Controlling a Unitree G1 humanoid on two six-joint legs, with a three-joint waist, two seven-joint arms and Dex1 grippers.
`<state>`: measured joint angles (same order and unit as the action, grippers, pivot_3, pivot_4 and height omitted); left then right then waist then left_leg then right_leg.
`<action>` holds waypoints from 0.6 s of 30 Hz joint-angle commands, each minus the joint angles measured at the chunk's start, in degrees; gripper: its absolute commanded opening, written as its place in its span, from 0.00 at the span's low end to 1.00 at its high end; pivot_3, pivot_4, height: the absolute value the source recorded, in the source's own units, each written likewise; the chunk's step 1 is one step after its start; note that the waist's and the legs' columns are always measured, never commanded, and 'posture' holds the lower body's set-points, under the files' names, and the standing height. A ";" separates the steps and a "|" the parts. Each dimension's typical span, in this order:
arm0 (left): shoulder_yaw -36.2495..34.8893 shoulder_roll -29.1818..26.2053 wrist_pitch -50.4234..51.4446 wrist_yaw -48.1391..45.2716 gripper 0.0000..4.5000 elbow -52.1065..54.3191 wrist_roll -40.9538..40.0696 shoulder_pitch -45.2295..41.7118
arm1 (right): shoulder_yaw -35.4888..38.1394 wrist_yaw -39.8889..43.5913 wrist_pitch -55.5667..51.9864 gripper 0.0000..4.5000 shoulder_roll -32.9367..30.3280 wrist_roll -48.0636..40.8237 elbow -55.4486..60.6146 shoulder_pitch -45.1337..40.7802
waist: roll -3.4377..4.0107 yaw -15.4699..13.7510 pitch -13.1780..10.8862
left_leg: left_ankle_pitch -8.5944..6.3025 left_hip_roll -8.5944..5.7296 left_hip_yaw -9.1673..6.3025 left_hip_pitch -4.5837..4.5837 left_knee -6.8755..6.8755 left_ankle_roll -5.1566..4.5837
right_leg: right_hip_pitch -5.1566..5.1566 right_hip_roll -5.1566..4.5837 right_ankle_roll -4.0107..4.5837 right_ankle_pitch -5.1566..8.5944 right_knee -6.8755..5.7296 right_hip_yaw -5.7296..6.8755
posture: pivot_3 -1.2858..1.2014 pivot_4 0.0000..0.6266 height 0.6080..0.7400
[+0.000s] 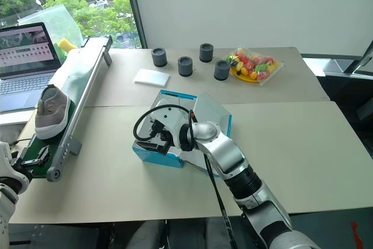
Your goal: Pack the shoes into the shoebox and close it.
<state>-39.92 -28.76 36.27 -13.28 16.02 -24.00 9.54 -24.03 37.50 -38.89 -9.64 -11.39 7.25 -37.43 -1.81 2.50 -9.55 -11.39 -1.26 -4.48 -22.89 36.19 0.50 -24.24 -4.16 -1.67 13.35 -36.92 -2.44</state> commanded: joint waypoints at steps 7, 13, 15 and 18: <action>1.80 -3.16 7.67 -0.92 0.99 1.91 -0.34 2.16 | 2.61 -1.81 1.06 1.00 1.45 -0.50 1.95 -0.40 | 0.00 -0.01 0.00 | 0.00 0.00 0.00 0.02 0.00 0.00 | 0.01 0.01 0.00 0.00 -0.01 0.00 | 0.52 0.24 1.00; 2.63 -2.65 10.75 -0.98 0.99 3.47 -1.55 1.76 | 4.46 -2.49 0.43 1.00 2.52 -1.46 2.60 -1.04 | 0.01 -0.28 0.00 | 0.00 -0.02 0.00 0.06 0.00 0.00 | 0.05 -0.03 0.00 0.00 -0.02 0.00 | 0.52 0.24 1.00; 2.36 -2.40 10.85 -0.97 0.94 3.61 -1.83 1.42 | 4.72 -2.60 0.39 1.00 2.54 -1.51 2.55 -1.24 | 0.01 -0.33 0.00 | 0.00 -0.03 0.00 0.07 0.00 0.00 | 0.05 -0.03 0.00 0.00 -0.03 0.00 | 0.52 0.24 1.00; 2.04 -2.21 10.87 -1.10 0.83 3.97 -1.92 1.14 | 5.01 -2.79 0.73 1.00 2.23 -1.29 2.17 -1.61 | 0.02 -0.45 0.00 | 0.00 -0.04 0.00 0.07 0.00 0.00 | 0.06 -0.04 0.00 0.00 -0.03 0.00 | 0.52 0.24 1.00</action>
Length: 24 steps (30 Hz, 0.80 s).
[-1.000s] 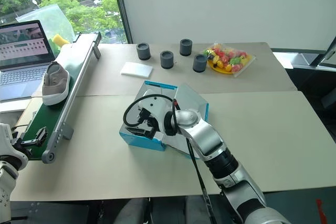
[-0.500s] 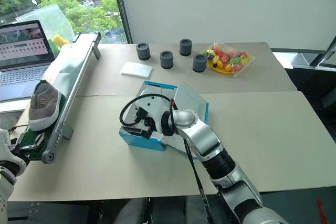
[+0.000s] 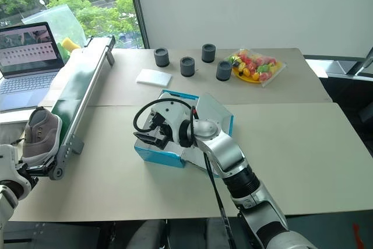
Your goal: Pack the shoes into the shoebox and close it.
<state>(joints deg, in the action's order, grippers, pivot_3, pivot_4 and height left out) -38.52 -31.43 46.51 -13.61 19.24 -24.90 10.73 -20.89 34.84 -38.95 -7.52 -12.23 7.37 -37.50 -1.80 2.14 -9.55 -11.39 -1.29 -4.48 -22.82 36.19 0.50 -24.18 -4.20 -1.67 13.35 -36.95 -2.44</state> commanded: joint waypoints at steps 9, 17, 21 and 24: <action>0.25 0.81 0.13 0.76 0.57 1.02 0.19 -1.36 | 2.13 -0.23 0.92 1.00 0.09 -0.16 1.56 -1.87 | 0.04 -0.37 0.00 | 0.01 0.00 0.01 0.09 0.00 0.00 | 0.06 0.01 0.01 0.01 -0.06 0.01 | 0.52 0.24 1.00; 4.45 3.44 -8.02 10.05 0.57 10.13 7.34 -9.90 | 2.75 -0.57 0.71 1.00 0.27 -0.10 0.03 -2.37 | -0.35 -0.67 0.00 | 0.01 0.03 0.00 -0.04 0.04 0.03 | -0.01 0.06 0.04 -0.01 -0.02 0.03 | 0.52 0.24 1.00; 10.76 6.05 -10.24 13.71 0.57 13.94 11.65 -12.84 | 3.34 -1.19 0.84 1.00 0.73 -0.12 -1.19 -2.90 | -0.36 -0.77 0.01 | -0.01 -0.02 0.01 -0.08 -0.03 0.06 | -0.04 -0.03 0.03 -0.02 0.07 0.00 | 0.52 0.24 1.00; 14.99 7.71 -11.91 14.28 0.57 17.03 12.90 -15.40 | 5.53 -2.47 -0.26 1.00 2.40 -1.77 -2.34 -3.56 | -0.37 -0.66 0.00 | -0.01 -0.02 0.03 -0.09 -0.06 0.06 | -0.06 0.00 0.03 -0.02 0.08 0.00 | 0.52 0.24 1.00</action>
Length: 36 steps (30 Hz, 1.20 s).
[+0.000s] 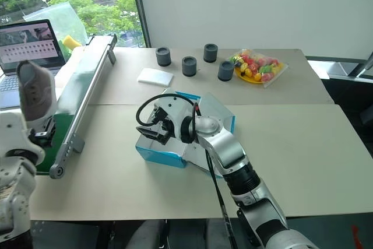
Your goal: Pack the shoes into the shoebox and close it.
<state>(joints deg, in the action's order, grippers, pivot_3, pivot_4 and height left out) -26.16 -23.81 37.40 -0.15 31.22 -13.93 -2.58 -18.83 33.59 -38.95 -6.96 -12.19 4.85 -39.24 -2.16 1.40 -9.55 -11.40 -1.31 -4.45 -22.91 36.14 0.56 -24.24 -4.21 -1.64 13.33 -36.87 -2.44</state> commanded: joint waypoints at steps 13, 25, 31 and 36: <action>22.64 4.63 2.30 -5.25 0.57 14.29 -1.69 -7.06 | 38.89 -14.64 -28.28 1.00 14.71 -34.68 -24.16 -17.89 | 0.05 0.93 -0.04 | 0.00 0.01 0.16 -0.03 0.00 -0.03 | 0.01 0.12 0.01 0.00 -0.05 -0.01 | 0.52 0.24 1.00; 24.80 5.18 2.03 -7.32 0.57 12.85 -1.89 -8.35 | 45.22 -21.87 -24.90 1.00 15.29 -40.91 -31.03 -23.74 | 0.20 1.12 -0.13 | -0.01 0.04 0.38 -0.23 0.10 -0.05 | -0.03 0.26 0.00 0.00 -0.03 -0.04 | 0.52 0.24 1.00; 25.00 5.38 1.88 -7.61 0.57 12.27 -1.47 -8.74 | 43.52 -22.56 -23.90 1.00 15.67 -41.66 -29.13 -22.42 | 0.20 1.20 -0.13 | -0.01 0.04 0.37 -0.25 0.12 -0.05 | -0.04 0.29 0.00 0.00 -0.04 -0.02 | 0.52 0.24 1.00; 24.87 5.31 2.10 -7.65 0.57 11.97 -1.28 -8.71 | 43.98 -23.35 -23.10 0.84 15.68 -42.76 -28.46 -22.31 | 0.20 1.17 -0.13 | -0.01 0.04 0.37 -0.25 0.11 -0.06 | -0.05 0.30 0.00 0.00 -0.03 -0.02 | 0.52 0.24 1.00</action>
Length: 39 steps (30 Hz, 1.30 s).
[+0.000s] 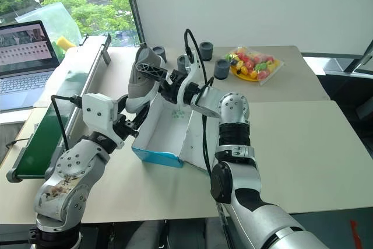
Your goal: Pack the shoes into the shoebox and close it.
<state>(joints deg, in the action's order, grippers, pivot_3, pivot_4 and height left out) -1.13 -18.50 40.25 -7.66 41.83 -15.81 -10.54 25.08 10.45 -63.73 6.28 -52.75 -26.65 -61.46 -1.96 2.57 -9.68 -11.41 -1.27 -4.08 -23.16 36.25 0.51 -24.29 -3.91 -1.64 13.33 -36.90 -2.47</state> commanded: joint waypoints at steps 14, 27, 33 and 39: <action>-0.69 -1.51 -0.23 -0.92 0.57 1.30 2.07 1.14 | -0.28 -1.39 0.32 0.12 2.38 -5.38 5.04 -1.33 | 0.00 0.01 0.00 | 0.00 0.01 0.00 0.00 0.00 0.00 | 0.00 0.02 0.00 0.00 0.00 0.00 | 0.52 0.24 1.00; -3.82 -3.22 2.34 -4.95 0.93 4.65 -2.55 3.40 | -0.28 -10.52 11.29 0.12 0.44 0.02 3.71 -1.52 | 0.01 -0.04 0.00 | 0.00 0.05 0.00 0.01 0.00 0.00 | 0.00 0.01 0.00 0.00 0.00 0.00 | 0.52 0.24 1.00; -16.56 -13.42 5.39 -20.61 0.93 7.41 -18.51 9.94 | 2.11 -28.31 3.87 0.12 -2.34 2.07 6.52 0.89 | 0.04 0.23 -0.02 | 0.00 0.15 0.02 -0.04 -0.06 0.00 | -0.11 0.07 0.02 0.01 -0.01 -0.04 | 0.52 0.24 1.00; -27.51 -28.33 4.39 -39.33 0.93 -3.25 -26.25 14.65 | 7.88 -44.82 -15.91 0.12 0.86 -2.36 18.38 8.39 | 0.28 0.13 -0.17 | 0.00 0.15 0.01 -0.03 -0.06 -0.01 | -0.09 0.08 0.06 0.04 0.02 -0.02 | 0.52 0.24 1.00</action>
<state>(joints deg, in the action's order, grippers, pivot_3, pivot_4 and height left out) -26.65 -44.54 46.64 -42.11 40.62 -41.57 3.78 31.19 -30.44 -75.11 5.11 -52.74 -13.76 -52.51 -1.67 2.70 -9.85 -11.40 -1.13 -4.05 -23.18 36.22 0.50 -24.36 -3.82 -1.58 13.37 -36.87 -2.49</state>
